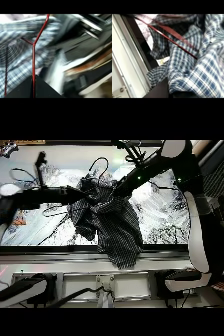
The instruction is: Fold the clothes and pants, and hang the long-sleeved shirts on hangers.
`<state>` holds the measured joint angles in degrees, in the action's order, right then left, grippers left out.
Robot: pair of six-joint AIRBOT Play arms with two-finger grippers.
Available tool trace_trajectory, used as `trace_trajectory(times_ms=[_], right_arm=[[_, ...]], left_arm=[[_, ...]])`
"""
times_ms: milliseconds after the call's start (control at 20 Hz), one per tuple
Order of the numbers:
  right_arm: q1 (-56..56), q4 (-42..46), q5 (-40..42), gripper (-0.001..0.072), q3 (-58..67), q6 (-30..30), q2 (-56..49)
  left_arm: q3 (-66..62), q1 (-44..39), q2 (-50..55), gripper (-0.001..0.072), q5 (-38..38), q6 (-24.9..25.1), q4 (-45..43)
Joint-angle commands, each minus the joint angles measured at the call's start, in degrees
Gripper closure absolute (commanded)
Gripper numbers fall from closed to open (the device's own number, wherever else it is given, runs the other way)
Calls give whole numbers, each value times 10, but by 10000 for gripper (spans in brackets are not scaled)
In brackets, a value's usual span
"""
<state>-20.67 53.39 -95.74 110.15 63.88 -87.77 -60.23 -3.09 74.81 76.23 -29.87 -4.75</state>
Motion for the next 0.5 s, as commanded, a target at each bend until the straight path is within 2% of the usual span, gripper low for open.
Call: trace_trajectory(times_ms=[0,100,250,350,450], right_arm=[[-1,-11,-28,684,1,1,33],[-1,-11,-39,687,1,2,57],[-1,-12,-40,686,1,1,89],[-1,-8,-42,686,1,-5,102],[0,-2,-31,686,0,-27,102]], left_arm=[[0,-1,135,700,109,71,205],[-1,-1,201,700,203,85,292],[-1,-8,268,699,291,88,355],[-1,-19,282,699,299,112,396],[-1,-22,282,700,299,169,485]])
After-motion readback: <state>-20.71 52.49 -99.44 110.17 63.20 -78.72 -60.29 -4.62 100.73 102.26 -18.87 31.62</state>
